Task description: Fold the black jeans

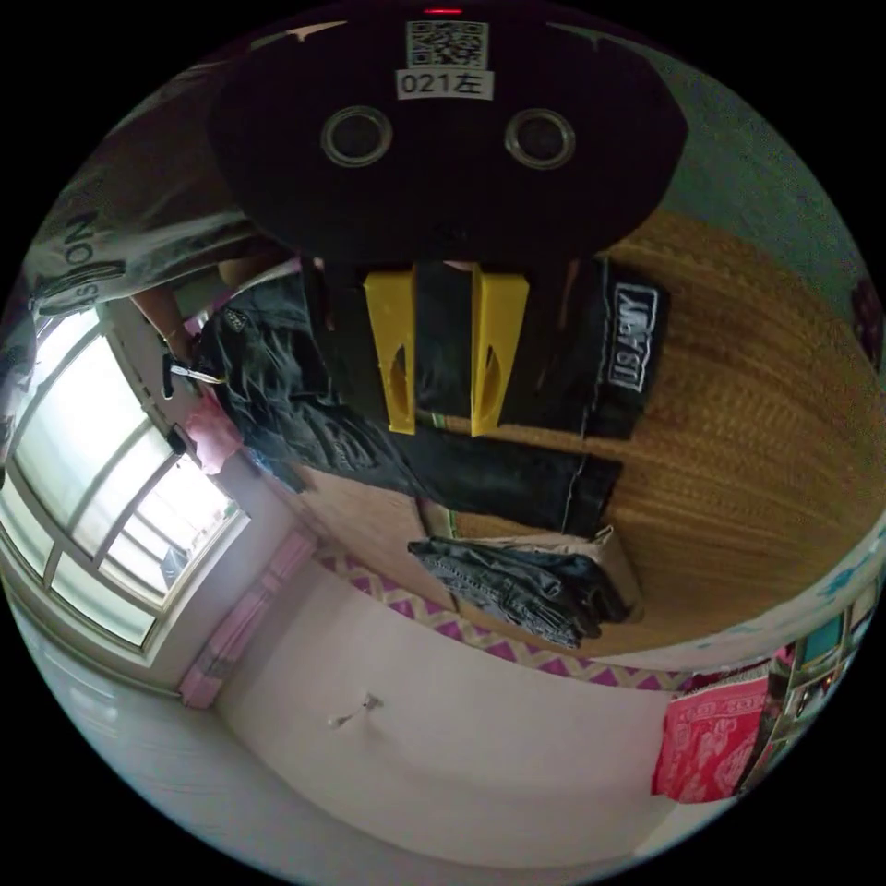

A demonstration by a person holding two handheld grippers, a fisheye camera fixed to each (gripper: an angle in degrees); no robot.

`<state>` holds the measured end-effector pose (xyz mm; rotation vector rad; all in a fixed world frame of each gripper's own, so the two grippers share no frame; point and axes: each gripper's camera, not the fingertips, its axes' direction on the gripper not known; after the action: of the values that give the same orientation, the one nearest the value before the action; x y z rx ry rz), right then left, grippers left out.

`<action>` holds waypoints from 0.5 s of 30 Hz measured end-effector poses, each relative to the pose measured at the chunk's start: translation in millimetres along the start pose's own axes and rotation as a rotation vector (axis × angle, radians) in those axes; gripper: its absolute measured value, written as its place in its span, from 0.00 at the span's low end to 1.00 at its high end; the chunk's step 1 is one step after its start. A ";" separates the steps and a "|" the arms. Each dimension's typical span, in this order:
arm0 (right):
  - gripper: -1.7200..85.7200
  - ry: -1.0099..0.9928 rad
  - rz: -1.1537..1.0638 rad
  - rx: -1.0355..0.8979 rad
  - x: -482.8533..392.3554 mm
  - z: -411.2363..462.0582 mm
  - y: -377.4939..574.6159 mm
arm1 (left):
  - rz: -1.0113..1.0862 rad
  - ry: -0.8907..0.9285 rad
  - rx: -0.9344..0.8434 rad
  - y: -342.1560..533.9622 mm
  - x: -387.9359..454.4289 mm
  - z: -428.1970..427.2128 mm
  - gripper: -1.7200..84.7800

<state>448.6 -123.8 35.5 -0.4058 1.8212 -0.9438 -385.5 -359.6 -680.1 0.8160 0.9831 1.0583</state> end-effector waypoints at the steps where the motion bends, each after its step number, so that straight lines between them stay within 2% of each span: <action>1: 0.08 0.015 -0.007 -0.003 -3.3 0.1 -0.7 | -0.004 0.005 0.002 5.2 2.2 -2.3 0.11; 4: 0.08 0.106 -0.052 -0.009 -20.7 0.0 -0.3 | -0.066 -0.043 0.013 30.1 13.0 -13.2 0.06; 6: 0.08 0.137 -0.068 -0.013 -27.0 -0.5 0.6 | -0.109 -0.115 0.110 53.3 23.8 -25.2 0.02; 9: 0.08 0.112 -0.042 -0.007 -22.2 -3.9 2.5 | -0.103 -0.110 0.186 77.6 37.8 -31.3 0.01; 13: 0.05 0.028 0.025 0.021 -4.9 -20.8 8.4 | -0.095 -0.104 0.163 95.2 48.7 -29.1 0.01; 15: 0.05 0.000 0.127 0.179 12.9 -52.3 15.1 | -0.087 -0.084 0.103 100.5 53.8 -27.3 0.01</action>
<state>398.6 -100.4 26.1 -0.1766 1.7237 -1.0082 -433.5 -276.6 -612.6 0.8868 0.9993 0.8978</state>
